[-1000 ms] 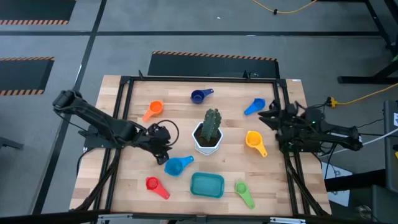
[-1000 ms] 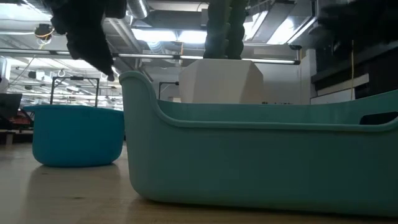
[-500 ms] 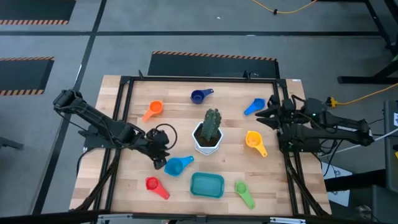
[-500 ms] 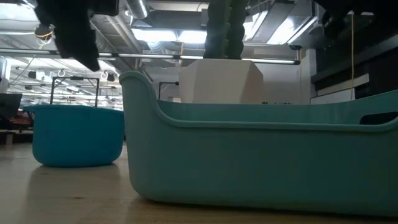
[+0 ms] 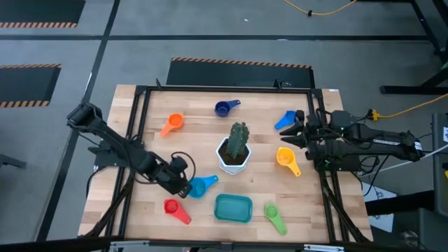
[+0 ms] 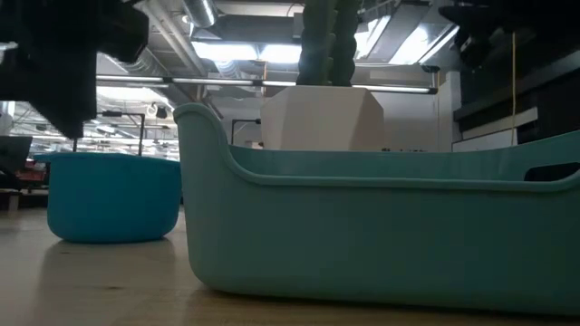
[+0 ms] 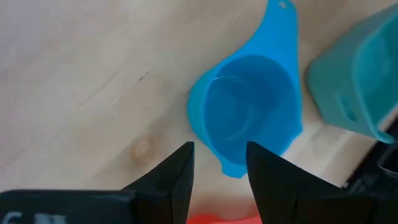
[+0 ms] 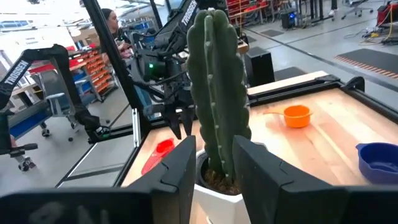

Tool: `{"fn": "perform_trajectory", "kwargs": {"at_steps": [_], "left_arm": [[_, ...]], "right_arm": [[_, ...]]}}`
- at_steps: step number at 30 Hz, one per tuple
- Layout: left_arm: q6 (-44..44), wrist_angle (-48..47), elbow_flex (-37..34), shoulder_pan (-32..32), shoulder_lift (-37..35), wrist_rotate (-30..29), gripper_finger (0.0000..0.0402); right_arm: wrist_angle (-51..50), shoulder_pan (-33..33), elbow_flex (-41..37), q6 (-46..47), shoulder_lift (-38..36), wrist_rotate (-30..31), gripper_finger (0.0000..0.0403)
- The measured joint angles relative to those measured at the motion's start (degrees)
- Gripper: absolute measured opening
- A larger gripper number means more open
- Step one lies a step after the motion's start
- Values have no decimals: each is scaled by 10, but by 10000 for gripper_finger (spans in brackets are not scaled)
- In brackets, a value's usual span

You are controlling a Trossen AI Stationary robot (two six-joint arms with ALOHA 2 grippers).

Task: Nest measuring cups in basket
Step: Adjust the light blue measuring cup

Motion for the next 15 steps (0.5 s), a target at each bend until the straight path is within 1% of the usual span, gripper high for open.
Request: {"fn": "perform_trajectory", "kwargs": {"at_steps": [6, 13, 15], "left_arm": [[-36, 1, 0, 0, 43, -2, 139], [-38, 43, 0, 8, 75, 3, 139], [-38, 40, 0, 11, 79, 13, 139]], "right_arm": [[-1, 0, 0, 0, 2, 0, 112], [-1, 0, 0, -2, 2, 0, 112], [-1, 0, 0, -2, 2, 0, 112]]}}
